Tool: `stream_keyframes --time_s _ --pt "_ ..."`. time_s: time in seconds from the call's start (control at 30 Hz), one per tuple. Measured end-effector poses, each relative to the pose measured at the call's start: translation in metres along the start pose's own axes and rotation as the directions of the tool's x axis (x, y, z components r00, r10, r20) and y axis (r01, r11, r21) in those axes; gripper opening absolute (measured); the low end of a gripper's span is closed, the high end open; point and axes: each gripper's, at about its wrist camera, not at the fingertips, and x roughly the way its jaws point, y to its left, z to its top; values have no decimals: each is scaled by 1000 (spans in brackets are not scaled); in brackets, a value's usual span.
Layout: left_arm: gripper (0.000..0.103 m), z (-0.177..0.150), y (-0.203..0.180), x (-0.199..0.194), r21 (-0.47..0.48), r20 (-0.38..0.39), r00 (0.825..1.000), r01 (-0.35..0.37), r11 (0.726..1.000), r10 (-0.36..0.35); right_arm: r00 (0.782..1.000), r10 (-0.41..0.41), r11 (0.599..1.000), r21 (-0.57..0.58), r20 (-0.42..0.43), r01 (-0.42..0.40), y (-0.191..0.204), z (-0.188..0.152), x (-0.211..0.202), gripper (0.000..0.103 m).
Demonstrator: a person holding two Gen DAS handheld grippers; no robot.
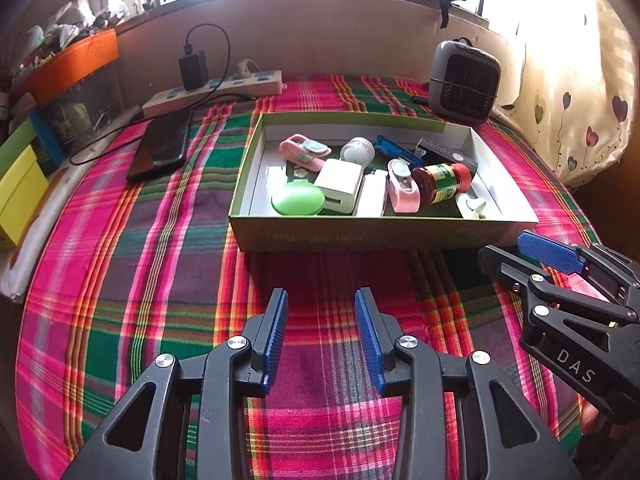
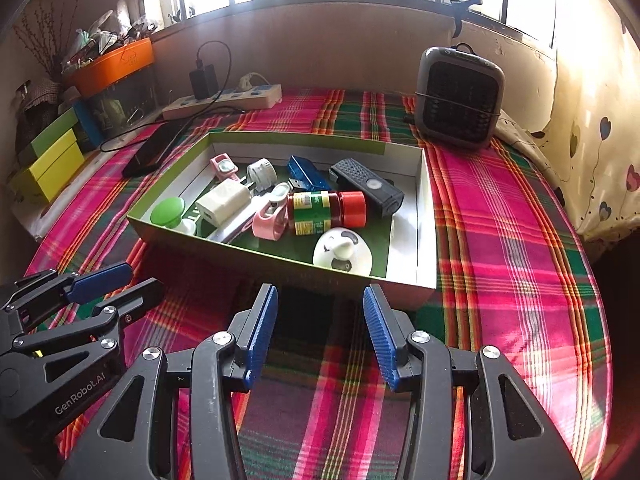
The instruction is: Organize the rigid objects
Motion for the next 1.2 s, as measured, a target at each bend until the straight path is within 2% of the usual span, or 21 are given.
stream_keyframes --time_s 0.1,0.4,0.53,0.6,0.67,0.77,1.2 --pt "34 -9 1 2 -1 -4 1000 -25 1000 25 1000 9 1000 20 -23 -8 -2 -8 1 46" --pt "34 -21 1 1 -1 2 999 -50 999 50 998 -32 999 33 -62 34 -5 -31 1 46" --pt "36 -24 0 -1 -23 13 999 -52 998 52 997 -51 998 36 -56 53 -5 -37 -3 46" --pt "41 -25 -2 -1 -19 19 999 -51 999 51 997 -63 997 36 -54 65 -5 -40 -3 46" --pt "47 -25 -6 0 -1 19 998 -56 998 56 996 -71 997 38 -48 73 -4 -41 -4 51" --pt "47 -24 -7 0 2 18 998 -59 998 59 996 -68 997 36 -52 70 -4 -42 -3 62" --pt "50 -24 -7 1 4 17 998 -56 998 56 994 -91 994 51 -60 94 -7 -42 0 70"
